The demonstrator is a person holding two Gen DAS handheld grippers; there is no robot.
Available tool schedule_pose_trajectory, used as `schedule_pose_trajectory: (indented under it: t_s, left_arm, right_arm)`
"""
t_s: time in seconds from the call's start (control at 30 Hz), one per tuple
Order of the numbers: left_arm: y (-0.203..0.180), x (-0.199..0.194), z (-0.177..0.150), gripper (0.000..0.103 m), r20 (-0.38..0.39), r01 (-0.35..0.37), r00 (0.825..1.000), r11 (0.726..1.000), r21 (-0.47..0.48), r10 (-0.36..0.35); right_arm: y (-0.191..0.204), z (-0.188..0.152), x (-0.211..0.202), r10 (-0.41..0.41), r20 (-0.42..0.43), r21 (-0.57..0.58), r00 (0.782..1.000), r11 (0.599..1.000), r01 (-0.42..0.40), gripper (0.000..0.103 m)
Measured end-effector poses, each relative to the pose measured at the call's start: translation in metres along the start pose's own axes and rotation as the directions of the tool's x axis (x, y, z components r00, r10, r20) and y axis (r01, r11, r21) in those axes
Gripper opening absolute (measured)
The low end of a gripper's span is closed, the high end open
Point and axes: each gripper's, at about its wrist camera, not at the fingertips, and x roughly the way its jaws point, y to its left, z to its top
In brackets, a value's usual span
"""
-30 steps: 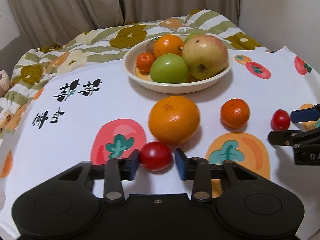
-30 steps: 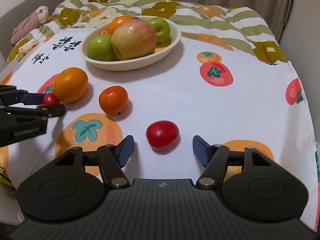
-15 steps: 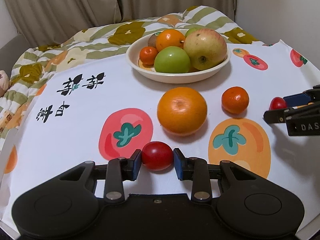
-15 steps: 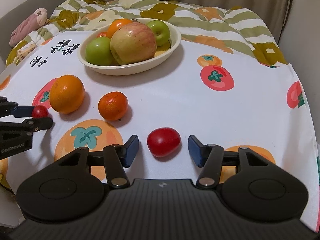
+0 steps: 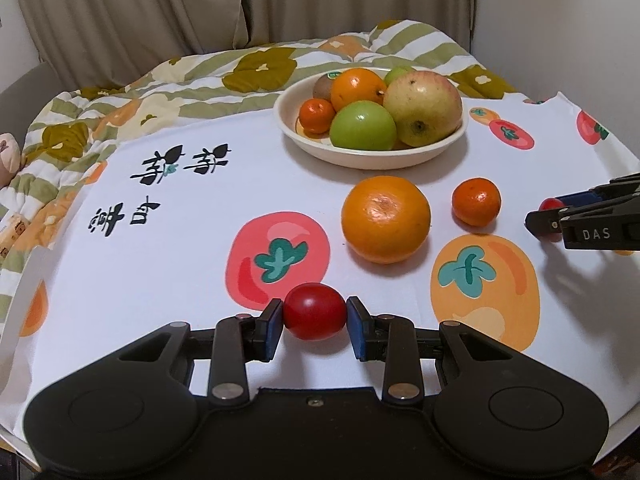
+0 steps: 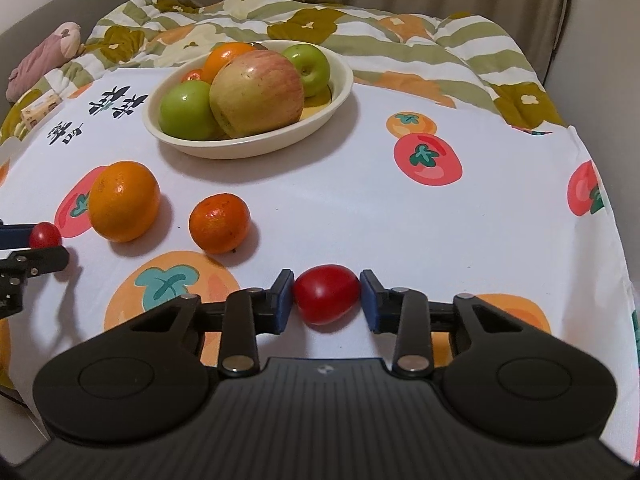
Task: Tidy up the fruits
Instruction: 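Carry both red tomatoes over the duck bowl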
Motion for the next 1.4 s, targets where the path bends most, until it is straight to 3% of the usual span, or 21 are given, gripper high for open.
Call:
schedule_pose_trajectory:
  t_s: [0.4, 0.7, 1.03, 1.4]
  left_arm:
    - [0.032, -0.039, 0.005, 0.037, 0.064, 0.034, 0.997, 0.999, -0.014, -0.033]
    - [0.058, -0.059, 0.026, 0.037, 0.092, 0.124, 0.988, 0.992, 0.019, -0.125]
    - [0.08, -0.064, 0.07, 0.037, 0.138, 0.145, 0.978, 0.987, 0.073, -0.154]
    - [0.073, -0.026, 0.131, 0.037, 0.139, 0.122, 0.982, 0.992, 0.046, -0.127]
  right_arm:
    - [0.028, 0.004, -0.037, -0.02, 0.034, 0.056, 0.999, 0.998, 0.019, 0.051]
    - [0.057, 0.022, -0.072, -0.012, 0.048, 0.079, 0.999, 0.997, 0.008, 0.051]
    - [0.077, 0.071, -0.089, 0.025, 0.101, 0.008, 0.995, 1.0, -0.026, 0.051]
    - [0.061, 0.143, -0.048, 0.105, 0.122, -0.099, 0.987, 0.991, -0.093, 0.051]
